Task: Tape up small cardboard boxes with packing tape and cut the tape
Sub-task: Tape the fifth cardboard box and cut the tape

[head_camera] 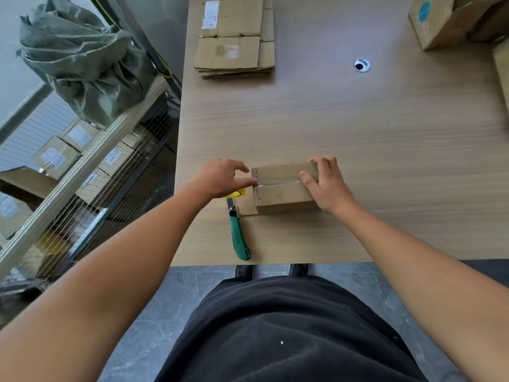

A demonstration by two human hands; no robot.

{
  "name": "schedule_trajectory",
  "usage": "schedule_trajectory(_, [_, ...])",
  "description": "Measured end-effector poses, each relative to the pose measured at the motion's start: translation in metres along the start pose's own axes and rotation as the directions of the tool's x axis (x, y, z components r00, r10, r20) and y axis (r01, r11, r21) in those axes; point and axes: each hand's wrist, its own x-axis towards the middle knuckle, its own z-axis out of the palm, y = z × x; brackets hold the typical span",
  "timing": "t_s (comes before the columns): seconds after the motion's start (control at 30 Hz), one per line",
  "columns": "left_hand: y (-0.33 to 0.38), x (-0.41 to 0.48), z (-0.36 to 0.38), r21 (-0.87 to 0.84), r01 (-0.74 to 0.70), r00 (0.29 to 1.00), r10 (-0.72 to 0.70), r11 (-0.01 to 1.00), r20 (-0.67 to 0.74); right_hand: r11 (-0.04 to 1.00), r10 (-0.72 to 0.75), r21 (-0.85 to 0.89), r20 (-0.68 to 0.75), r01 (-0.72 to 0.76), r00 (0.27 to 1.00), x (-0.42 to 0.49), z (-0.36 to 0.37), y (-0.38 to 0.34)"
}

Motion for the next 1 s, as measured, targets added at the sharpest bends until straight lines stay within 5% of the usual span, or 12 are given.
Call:
schedule_trajectory(0.23, [-0.009,0.013,0.002,-0.171,-0.155,0.985,0.165,0.973,0.046,0.997,0.076,0.027,-0.146,-0.073,0.986,-0.005,0.006,-0.015])
schedule_trajectory(0.3, [-0.012,0.019,-0.001,-0.182,-0.214,0.972,0.227,0.96,0.052,0.993,0.055,-0.095,-0.194,-0.074,0.979,-0.008,0.005,-0.019])
schedule_trajectory(0.43, [-0.016,0.027,-0.001,-0.189,-0.266,0.956,0.284,0.945,0.073,0.948,-0.251,-0.289,-0.431,0.131,0.867,-0.043,0.019,-0.047])
schedule_trajectory(0.53, [-0.015,0.029,0.001,-0.208,-0.287,0.952,0.303,0.935,0.044,0.914,-0.399,-0.211,-0.311,0.347,0.862,-0.087,0.078,-0.092])
schedule_trajectory(0.67, [-0.014,0.028,0.001,-0.21,-0.309,0.944,0.326,0.928,0.051,0.989,-0.067,-0.133,-0.068,0.058,0.995,-0.117,0.157,-0.125])
schedule_trajectory(0.77, [-0.013,0.025,-0.002,-0.206,-0.327,0.938,0.344,0.922,0.052,0.945,0.185,-0.274,-0.007,-0.179,0.983,-0.115,0.19,-0.126])
schedule_trajectory(0.9, [-0.011,0.024,-0.006,-0.19,-0.33,0.937,0.346,0.924,0.053,0.92,0.22,-0.32,-0.055,-0.225,0.974,-0.106,0.202,-0.132])
schedule_trajectory(1.0, [-0.011,0.025,-0.005,-0.188,-0.327,0.939,0.341,0.926,0.049,0.968,0.191,-0.163,-0.027,-0.193,0.981,-0.11,0.183,-0.126])
